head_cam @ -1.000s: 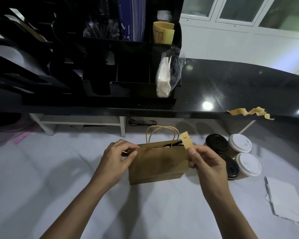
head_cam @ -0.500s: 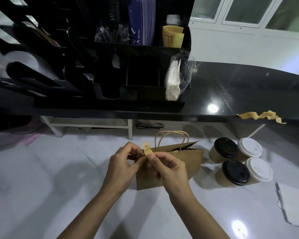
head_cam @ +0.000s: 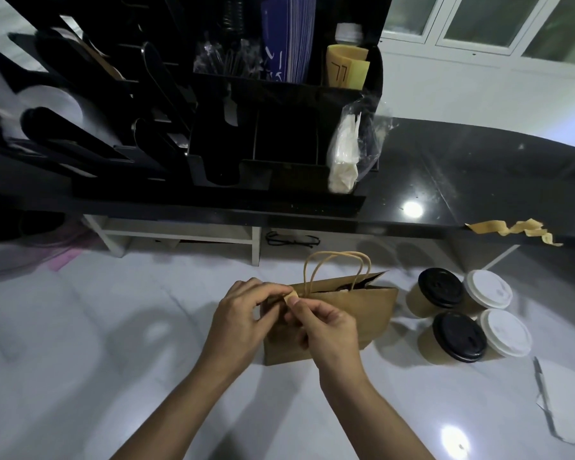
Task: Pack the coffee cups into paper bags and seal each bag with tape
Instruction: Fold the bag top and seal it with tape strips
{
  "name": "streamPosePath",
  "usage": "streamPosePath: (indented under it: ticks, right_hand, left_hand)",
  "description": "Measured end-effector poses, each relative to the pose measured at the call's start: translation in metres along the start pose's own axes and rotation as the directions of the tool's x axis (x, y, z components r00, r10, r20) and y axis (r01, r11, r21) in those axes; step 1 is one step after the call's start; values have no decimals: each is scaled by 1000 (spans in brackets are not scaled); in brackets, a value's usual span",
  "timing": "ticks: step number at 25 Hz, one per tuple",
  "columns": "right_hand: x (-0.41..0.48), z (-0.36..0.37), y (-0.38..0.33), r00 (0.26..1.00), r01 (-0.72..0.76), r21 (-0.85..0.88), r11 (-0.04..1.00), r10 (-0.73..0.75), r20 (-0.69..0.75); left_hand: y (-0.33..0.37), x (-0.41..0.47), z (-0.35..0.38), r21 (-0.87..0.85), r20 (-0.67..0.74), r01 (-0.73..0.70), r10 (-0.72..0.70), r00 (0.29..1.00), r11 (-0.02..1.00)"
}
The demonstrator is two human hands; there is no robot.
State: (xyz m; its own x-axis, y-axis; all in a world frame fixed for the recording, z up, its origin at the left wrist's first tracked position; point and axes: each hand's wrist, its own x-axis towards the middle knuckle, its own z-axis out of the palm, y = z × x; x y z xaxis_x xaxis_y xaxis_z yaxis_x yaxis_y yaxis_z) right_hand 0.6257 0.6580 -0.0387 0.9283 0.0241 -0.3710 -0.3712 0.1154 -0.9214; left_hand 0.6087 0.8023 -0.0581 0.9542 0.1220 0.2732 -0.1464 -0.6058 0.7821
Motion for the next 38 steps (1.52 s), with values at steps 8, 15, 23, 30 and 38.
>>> streamPosePath:
  ticks: [8, 15, 23, 30, 38]
  right_hand:
    - [0, 0, 6, 1000, 1, -85, 996, -2, -14]
    - [1, -1, 6, 994, 95, -350, 932, -109, -20]
    - [1, -10, 4, 990, 104, -585, 804, -141, -17]
    - [3, -16, 9, 991, 103, -620, 778, -134, -3]
    - [4, -27, 9, 989, 111, -604, 789, -148, -12]
  left_hand:
    - [1, 1, -2, 234, 42, -111, 104, 994, 966]
    - [-3, 3, -1, 228, 102, -60, 38, 994, 972]
    - [-1, 7, -2, 183, 121, -34, 11, 993, 983]
    - [-2, 11, 7, 229, 71, -64, 49, 996, 971]
    - [-2, 16, -3, 232, 49, -62, 52, 997, 971]
